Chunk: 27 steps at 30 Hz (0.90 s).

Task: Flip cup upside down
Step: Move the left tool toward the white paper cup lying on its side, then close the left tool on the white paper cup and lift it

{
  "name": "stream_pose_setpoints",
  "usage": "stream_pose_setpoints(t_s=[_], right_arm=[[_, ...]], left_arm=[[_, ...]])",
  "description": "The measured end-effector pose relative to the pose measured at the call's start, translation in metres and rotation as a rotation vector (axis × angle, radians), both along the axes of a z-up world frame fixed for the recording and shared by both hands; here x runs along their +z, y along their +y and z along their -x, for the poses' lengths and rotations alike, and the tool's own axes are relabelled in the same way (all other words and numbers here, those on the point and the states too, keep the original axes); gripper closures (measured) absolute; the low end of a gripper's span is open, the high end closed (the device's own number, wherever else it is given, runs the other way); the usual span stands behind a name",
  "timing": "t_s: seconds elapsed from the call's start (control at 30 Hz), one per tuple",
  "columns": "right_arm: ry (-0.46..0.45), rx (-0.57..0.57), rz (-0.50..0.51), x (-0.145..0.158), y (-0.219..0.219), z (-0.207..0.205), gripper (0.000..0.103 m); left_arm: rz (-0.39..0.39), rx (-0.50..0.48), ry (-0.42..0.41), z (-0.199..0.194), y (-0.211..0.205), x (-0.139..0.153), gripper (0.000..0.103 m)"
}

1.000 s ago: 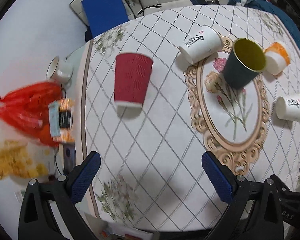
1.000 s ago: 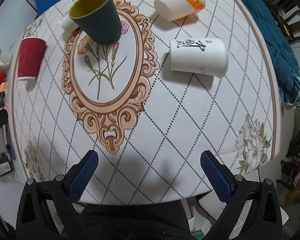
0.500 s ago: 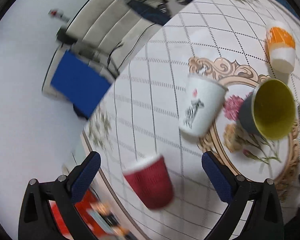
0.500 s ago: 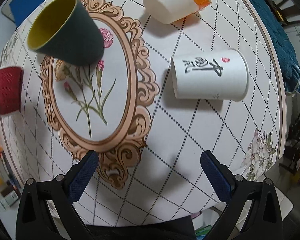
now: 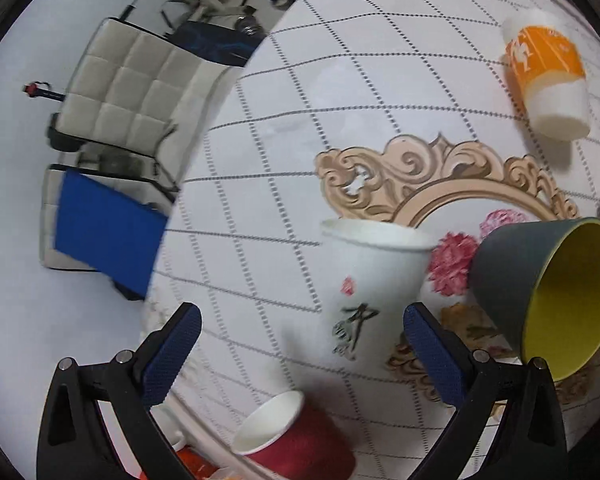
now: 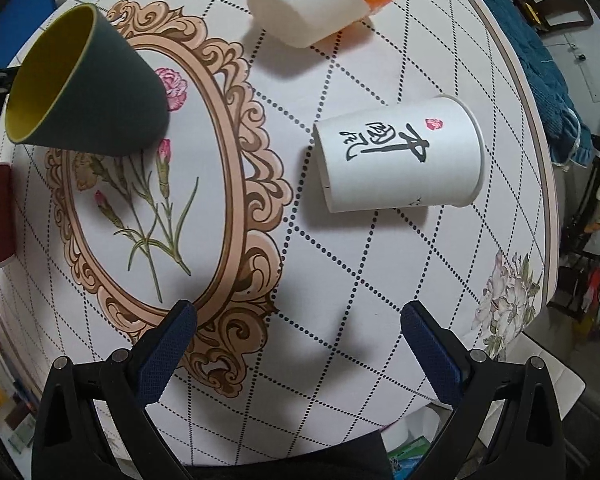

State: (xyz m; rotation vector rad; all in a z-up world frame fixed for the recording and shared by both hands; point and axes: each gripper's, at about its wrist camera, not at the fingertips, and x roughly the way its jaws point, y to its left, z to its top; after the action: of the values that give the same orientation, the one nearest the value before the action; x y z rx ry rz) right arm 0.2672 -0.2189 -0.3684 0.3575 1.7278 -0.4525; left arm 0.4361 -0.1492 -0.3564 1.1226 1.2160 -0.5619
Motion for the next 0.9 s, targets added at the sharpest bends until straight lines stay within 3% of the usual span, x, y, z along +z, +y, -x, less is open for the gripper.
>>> stream_pose_setpoints(t_s=[0.3, 0.57, 0.9], right_arm=[[0.008, -0.018, 0.010, -0.007, -0.003, 0.012, 0.000], [-0.009, -0.016, 0.014, 0.004, 0.004, 0.003, 0.000], [-0.005, -0.031, 0.017, 0.001, 0.001, 0.007, 0.000]], left_arm=[[0.022, 0.010, 0.075, -0.016, -0.004, -0.006, 0.000], [0.042, 0.043, 0.146, -0.030, -0.006, -0.015, 0.001], [-0.013, 0.046, 0.186, -0.037, 0.001, -0.043, 0.011]])
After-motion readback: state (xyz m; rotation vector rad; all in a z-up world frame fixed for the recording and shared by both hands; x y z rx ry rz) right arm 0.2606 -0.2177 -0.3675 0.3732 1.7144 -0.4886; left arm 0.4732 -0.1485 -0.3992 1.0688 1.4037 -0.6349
